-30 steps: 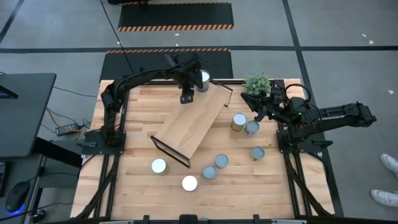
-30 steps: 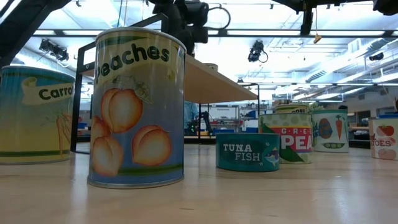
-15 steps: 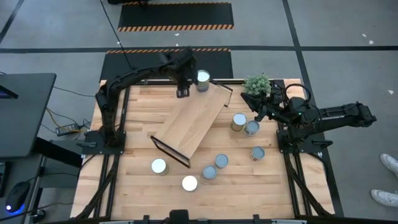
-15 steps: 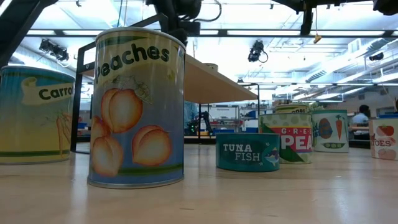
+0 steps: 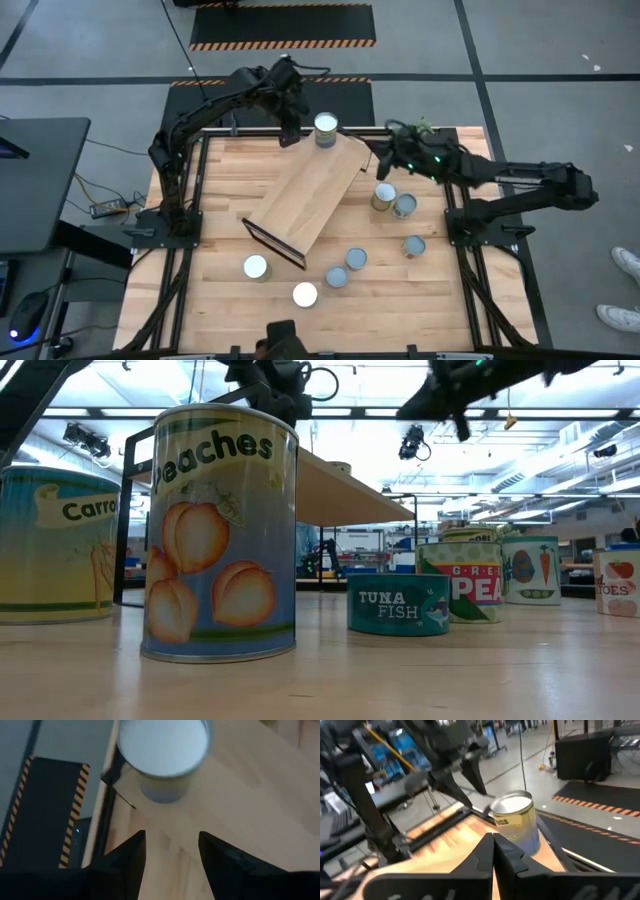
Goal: Pick and place cans onto a shelf
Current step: Put the canned peas on the shelf
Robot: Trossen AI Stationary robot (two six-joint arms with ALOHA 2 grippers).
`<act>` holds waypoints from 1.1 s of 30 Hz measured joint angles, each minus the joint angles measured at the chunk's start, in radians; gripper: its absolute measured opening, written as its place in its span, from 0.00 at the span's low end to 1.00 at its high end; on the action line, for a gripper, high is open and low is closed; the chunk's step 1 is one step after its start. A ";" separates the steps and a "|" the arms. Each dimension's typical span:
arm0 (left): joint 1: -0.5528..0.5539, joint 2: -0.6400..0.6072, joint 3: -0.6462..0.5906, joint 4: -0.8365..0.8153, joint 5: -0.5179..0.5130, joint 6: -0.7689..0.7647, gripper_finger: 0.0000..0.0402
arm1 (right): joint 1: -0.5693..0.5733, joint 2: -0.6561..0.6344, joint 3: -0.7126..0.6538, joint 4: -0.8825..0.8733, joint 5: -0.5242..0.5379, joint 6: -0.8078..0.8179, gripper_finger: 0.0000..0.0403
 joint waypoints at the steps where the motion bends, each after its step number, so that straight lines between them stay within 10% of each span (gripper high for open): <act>1: 0.008 0.000 0.000 0.022 0.000 -0.003 0.47 | -0.036 0.024 0.008 -0.001 -0.054 -0.005 0.05; 17: 0.043 0.050 0.000 0.218 -0.099 -0.092 0.47 | -0.327 0.387 0.224 -0.016 -0.389 -0.126 0.19; 33: 0.000 0.086 -0.001 0.143 -0.092 -0.103 0.47 | -0.345 0.504 0.322 -0.064 -0.400 -0.166 0.18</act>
